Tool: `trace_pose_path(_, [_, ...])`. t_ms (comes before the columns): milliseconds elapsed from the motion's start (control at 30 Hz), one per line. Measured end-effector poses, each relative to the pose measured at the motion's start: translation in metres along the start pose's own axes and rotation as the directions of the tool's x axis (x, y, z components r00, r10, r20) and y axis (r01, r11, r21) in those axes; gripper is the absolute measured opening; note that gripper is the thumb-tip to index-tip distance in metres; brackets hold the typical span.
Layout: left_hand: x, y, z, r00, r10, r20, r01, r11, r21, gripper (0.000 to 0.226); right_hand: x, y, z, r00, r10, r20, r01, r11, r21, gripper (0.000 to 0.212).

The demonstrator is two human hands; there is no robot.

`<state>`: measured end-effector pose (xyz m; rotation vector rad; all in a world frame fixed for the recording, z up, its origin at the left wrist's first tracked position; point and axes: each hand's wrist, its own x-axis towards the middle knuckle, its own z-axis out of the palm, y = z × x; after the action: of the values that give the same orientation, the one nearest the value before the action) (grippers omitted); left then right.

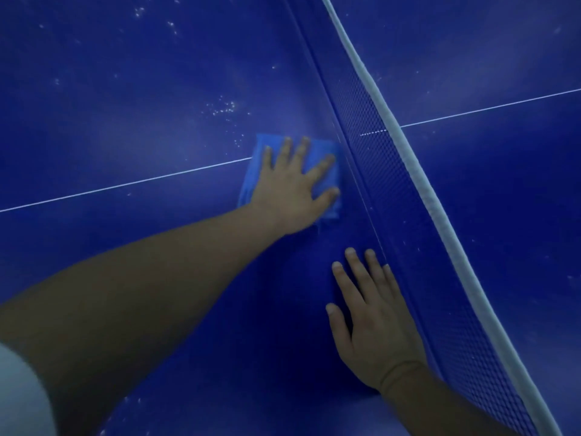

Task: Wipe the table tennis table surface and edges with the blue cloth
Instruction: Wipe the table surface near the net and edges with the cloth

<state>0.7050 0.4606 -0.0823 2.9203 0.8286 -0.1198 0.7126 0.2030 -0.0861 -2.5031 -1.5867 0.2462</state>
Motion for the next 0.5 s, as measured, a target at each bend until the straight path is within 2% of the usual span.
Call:
trace_pose_path(67, [-0.020, 0.012, 0.009, 0.961, 0.277, -0.008, -0.277, 0.961, -0.006, 0.072, 0.001, 0.000, 0.000, 1.000, -0.003, 0.003, 0.003, 1.000, -0.003, 0.060])
trace_pose_path(100, [-0.021, 0.008, 0.008, 0.934, 0.357, -0.002, -0.357, 0.934, -0.005, 0.071, 0.001, 0.000, 0.000, 1.000, -0.001, 0.004, 0.001, 1.000, -0.006, 0.060])
trace_pose_path(133, [-0.015, -0.001, 0.005, 0.929, 0.370, -0.003, -0.370, 0.929, 0.008, 0.072, 0.001, 0.000, 0.000, 1.000, 0.001, 0.006, -0.001, 1.000, -0.009, 0.060])
trace_pose_path(167, [-0.005, -0.012, 0.000, 0.954, 0.298, 0.011, -0.298, 0.954, 0.014, 0.074, 0.001, 0.000, 0.000, 1.000, 0.002, 0.010, -0.002, 1.000, -0.011, 0.060])
trace_pose_path(200, [0.004, -0.025, -0.006, 0.989, 0.145, 0.031, -0.145, 0.989, 0.008, 0.074, 0.001, 0.000, 0.000, 1.000, 0.002, 0.014, -0.002, 1.000, -0.010, 0.060])
trace_pose_path(267, [0.009, -0.047, -0.010, 0.979, -0.197, 0.055, 0.200, 0.978, -0.058, 0.071, 0.000, 0.001, -0.001, 1.000, -0.002, 0.013, 0.002, 1.000, -0.006, 0.061])
trace_pose_path(300, [-0.001, -0.049, -0.008, 0.963, -0.268, 0.039, 0.270, 0.959, -0.082, 0.071, 0.000, 0.002, -0.001, 1.000, -0.001, 0.014, 0.001, 1.000, -0.006, 0.061])
trace_pose_path(333, [-0.021, -0.047, -0.004, 0.961, -0.276, 0.013, 0.277, 0.958, -0.079, 0.072, 0.001, 0.002, 0.000, 1.000, 0.000, 0.019, 0.000, 1.000, -0.006, 0.061])
trace_pose_path(367, [-0.048, -0.041, 0.002, 0.975, -0.221, -0.021, 0.219, 0.972, -0.081, 0.072, 0.001, 0.002, 0.000, 1.000, 0.002, 0.026, -0.002, 1.000, -0.007, 0.062])
trace_pose_path(433, [-0.112, -0.033, 0.015, 0.998, 0.013, -0.062, -0.019, 0.996, -0.087, 0.069, 0.002, 0.002, -0.001, 0.999, 0.004, 0.032, -0.004, 1.000, 0.003, 0.063])
trace_pose_path(500, [-0.147, -0.059, 0.015, 0.976, 0.218, 0.003, -0.218, 0.976, -0.025, 0.068, 0.002, 0.002, 0.000, 1.000, 0.002, 0.028, -0.002, 1.000, 0.019, 0.063])
